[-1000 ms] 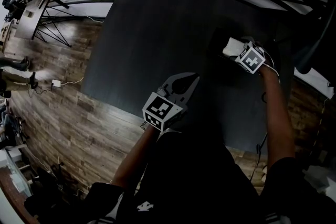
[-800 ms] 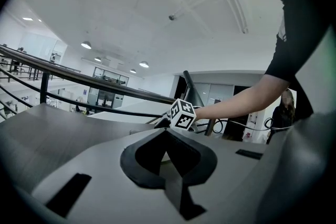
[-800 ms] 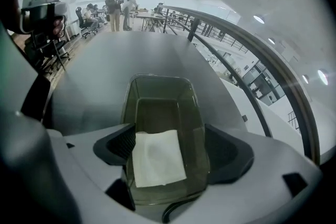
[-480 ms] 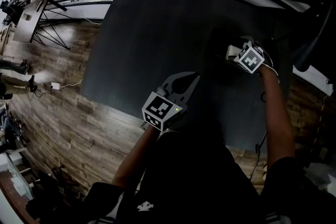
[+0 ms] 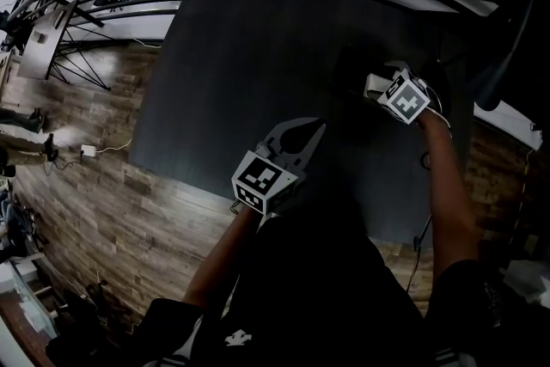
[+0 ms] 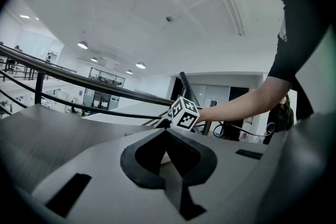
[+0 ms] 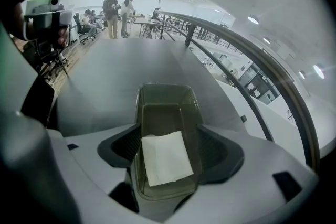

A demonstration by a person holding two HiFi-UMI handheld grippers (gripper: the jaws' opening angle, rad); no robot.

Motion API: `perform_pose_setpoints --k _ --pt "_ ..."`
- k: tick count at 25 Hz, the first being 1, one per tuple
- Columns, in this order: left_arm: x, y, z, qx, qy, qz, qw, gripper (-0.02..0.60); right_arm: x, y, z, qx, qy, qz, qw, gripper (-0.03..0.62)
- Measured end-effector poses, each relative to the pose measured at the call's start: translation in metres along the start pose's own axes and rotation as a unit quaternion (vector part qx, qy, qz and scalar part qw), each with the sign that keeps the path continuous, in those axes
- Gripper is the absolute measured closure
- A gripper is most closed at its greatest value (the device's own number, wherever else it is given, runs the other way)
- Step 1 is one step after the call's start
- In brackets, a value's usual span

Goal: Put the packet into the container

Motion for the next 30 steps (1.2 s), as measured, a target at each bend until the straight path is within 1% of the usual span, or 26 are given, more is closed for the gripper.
perform_pose_setpoints --k 4,6,9,12,16,21,24,25,27,30 --pt "0.005 -0.003 0.002 0.006 0.007 0.005 0.9999 0.586 -0.002 -0.005 -0.009 0.027 0.021 0.008 0.999 0.308" --pt "0.006 -0.006 0.003 0.011 0.011 0.007 0.9999 0.586 -0.004 -0.01 -0.017 0.043 0.029 0.011 0.999 0.321" --pt "0.007 -0.01 0.004 0.01 0.016 0.013 0.9997 0.586 -0.013 -0.027 -0.04 0.085 0.042 0.028 0.995 0.35" --pt "0.009 -0.014 0.006 0.013 0.02 0.018 0.9996 0.586 -0.021 -0.04 -0.068 0.138 0.06 0.049 0.987 0.367" --pt "0.011 -0.018 0.011 0.013 0.026 0.025 0.9993 0.586 -0.036 -0.054 -0.104 0.205 0.09 0.076 0.972 0.425" --pt "0.016 -0.024 0.015 0.014 0.037 0.031 0.9987 0.586 -0.062 -0.067 -0.14 0.266 0.117 0.109 0.95 0.46" --pt "0.02 -0.028 0.016 0.021 0.043 0.029 0.9985 0.586 -0.079 -0.072 -0.16 0.306 0.131 0.128 0.934 0.482" --pt "0.022 -0.031 0.017 0.024 0.046 0.029 0.9983 0.586 -0.084 -0.074 -0.166 0.318 0.139 0.134 0.928 0.492" --pt "0.029 -0.035 0.018 0.03 0.054 0.032 0.9976 0.586 -0.095 -0.074 -0.177 0.335 0.157 0.146 0.918 0.537" --pt "0.041 -0.039 0.018 0.037 0.063 0.039 0.9965 0.586 -0.11 -0.07 -0.188 0.356 0.178 0.16 0.903 0.56"
Point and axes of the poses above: the fingertips, and each gripper's own axes: z forward along the fingers, x to its right, y out of its underside, the point moved 4 cm from there along -z, backward along the fingers, and after that the axes turned 8 degrees about -z, right-handed, at the moved point
